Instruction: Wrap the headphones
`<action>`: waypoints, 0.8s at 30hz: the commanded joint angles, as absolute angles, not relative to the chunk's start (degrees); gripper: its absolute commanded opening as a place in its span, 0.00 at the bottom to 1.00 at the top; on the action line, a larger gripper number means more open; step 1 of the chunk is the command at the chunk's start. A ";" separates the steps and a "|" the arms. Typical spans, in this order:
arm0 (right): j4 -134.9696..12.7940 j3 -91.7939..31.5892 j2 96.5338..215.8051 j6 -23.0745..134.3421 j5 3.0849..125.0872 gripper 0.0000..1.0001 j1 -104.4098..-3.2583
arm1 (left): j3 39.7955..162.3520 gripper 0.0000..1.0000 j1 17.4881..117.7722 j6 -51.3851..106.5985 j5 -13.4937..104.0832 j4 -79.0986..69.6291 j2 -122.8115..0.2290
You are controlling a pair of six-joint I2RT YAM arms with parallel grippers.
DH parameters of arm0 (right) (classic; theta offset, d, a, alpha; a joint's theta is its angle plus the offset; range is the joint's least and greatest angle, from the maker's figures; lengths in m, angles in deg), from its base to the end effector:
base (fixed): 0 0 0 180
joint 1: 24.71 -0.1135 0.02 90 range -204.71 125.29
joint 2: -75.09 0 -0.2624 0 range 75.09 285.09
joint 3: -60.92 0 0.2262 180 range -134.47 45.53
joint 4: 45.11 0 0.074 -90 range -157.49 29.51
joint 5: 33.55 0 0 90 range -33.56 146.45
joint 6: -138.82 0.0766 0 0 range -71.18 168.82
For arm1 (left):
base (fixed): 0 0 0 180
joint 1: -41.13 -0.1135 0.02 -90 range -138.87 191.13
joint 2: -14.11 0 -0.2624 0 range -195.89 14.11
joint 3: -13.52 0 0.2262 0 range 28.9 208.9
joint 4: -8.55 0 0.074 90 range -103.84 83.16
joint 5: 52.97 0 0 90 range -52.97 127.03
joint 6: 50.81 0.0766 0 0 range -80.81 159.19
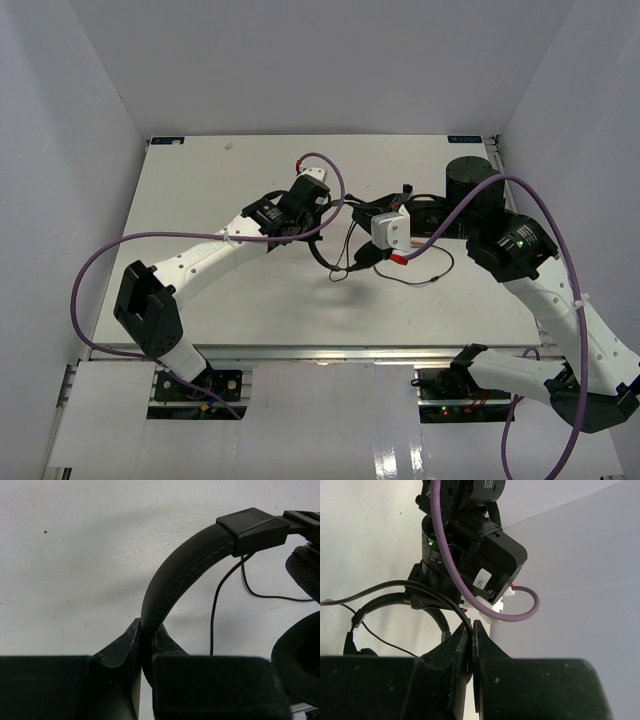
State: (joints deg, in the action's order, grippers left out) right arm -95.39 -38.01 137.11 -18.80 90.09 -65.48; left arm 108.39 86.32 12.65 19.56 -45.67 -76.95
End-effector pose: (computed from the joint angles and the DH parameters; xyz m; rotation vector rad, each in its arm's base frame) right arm 0.1327 0.1704 0.4492 -1.6353 0.6730 0.1902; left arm 0.2589 -0.2280 0.2776 0.2583 2.3930 -0.2075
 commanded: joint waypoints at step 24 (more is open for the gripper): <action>-89.35 -42.65 138.32 -13.77 88.07 0.08 -65.36 | 108.06 0.00 86.57 14.15 19.80 -43.05 -74.82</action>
